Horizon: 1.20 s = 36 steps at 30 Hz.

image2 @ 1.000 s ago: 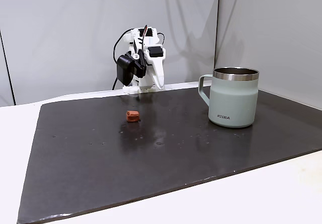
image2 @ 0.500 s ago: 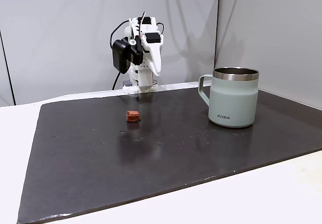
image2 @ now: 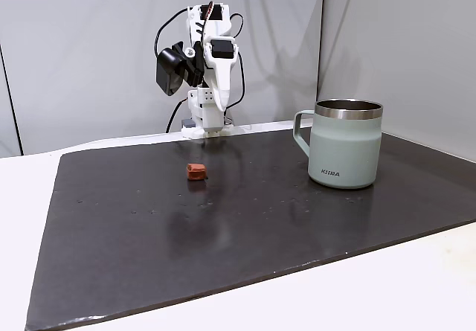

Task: Grasp a cube and put it in the cup.

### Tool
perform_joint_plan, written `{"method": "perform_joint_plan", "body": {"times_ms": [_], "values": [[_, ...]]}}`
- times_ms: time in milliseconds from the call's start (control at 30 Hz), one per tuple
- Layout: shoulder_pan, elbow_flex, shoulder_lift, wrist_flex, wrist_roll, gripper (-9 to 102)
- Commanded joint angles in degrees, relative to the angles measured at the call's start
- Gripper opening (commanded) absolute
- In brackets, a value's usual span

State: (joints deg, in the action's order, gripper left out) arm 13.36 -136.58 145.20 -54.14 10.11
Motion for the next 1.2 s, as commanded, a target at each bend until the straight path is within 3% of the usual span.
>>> {"method": "perform_joint_plan", "body": {"times_ms": [0, 633, 933, 1167], "values": [[2.5, 8.3, -5.7, -0.5, 1.8, 0], [7.8, 29.3, -40.1, -3.3, 13.7, 0], [8.8, 30.4, -42.0, -3.9, 15.8, 1], [9.6, 30.8, -43.4, -4.8, 15.8, 15]]}}
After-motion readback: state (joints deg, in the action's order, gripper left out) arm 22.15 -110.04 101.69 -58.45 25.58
